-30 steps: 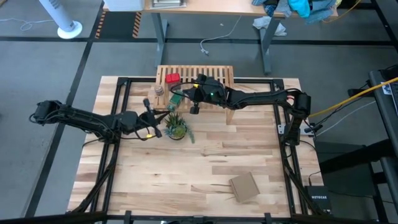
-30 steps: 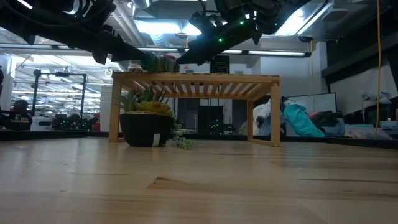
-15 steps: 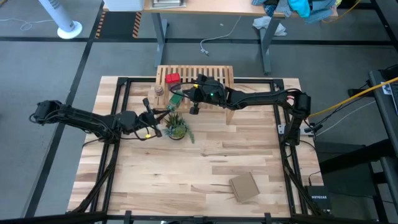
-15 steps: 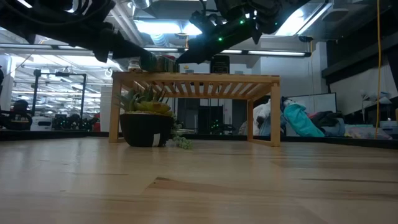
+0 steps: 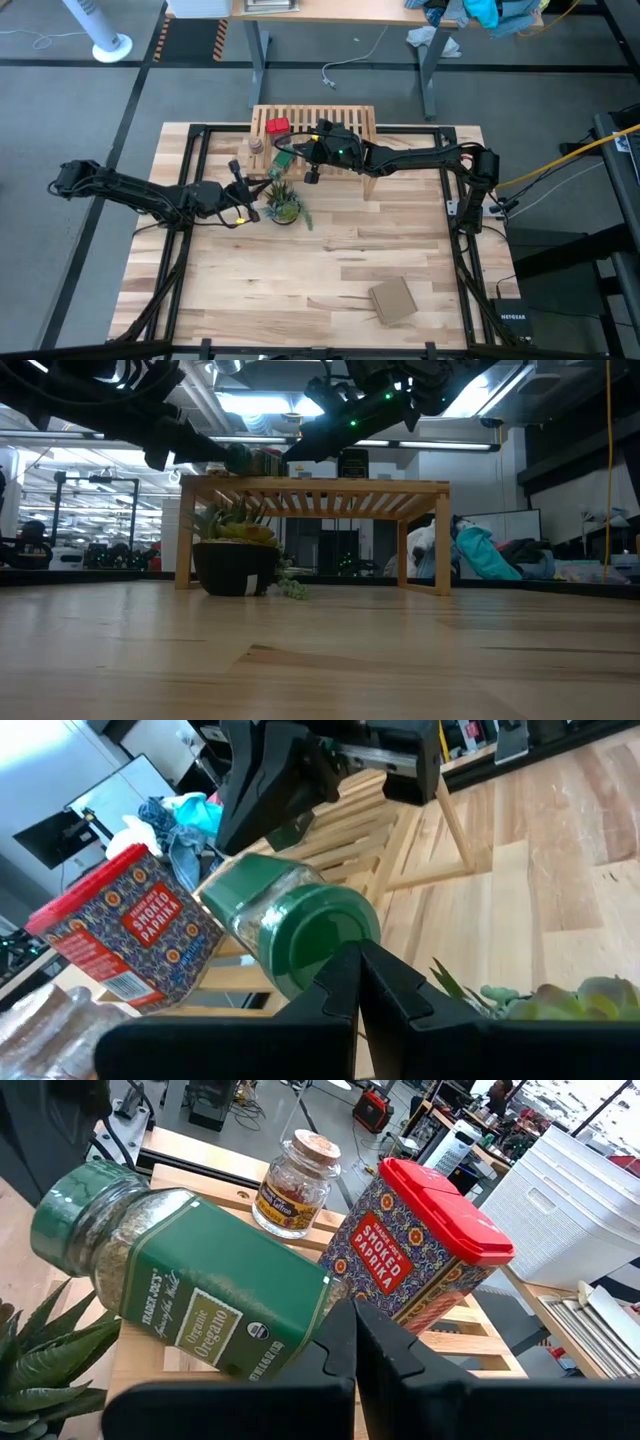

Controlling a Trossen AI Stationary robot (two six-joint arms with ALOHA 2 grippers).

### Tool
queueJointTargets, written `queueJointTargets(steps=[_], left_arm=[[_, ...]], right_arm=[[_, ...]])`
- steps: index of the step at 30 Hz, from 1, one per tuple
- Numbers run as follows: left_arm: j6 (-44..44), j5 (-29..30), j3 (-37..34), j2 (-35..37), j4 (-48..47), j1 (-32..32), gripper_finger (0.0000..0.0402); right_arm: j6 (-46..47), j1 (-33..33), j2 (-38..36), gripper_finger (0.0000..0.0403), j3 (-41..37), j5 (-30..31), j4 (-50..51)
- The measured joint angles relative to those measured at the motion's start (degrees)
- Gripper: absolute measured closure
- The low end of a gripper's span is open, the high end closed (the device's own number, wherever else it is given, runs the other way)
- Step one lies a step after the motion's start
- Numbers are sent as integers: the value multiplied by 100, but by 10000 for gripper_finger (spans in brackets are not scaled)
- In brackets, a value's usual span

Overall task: Shelf spices
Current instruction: Adjust the green seasoning bottle on the shelf

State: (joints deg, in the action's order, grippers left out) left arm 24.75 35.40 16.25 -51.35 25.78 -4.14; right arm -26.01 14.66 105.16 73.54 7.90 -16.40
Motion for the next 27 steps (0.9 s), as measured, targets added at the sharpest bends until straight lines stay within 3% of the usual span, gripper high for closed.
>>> queueJointTargets(steps=[27], left_arm=[[49,229,0,0,-242,24,401]], right_arm=[[-20,-2,-7,402,-9,0,-24]])
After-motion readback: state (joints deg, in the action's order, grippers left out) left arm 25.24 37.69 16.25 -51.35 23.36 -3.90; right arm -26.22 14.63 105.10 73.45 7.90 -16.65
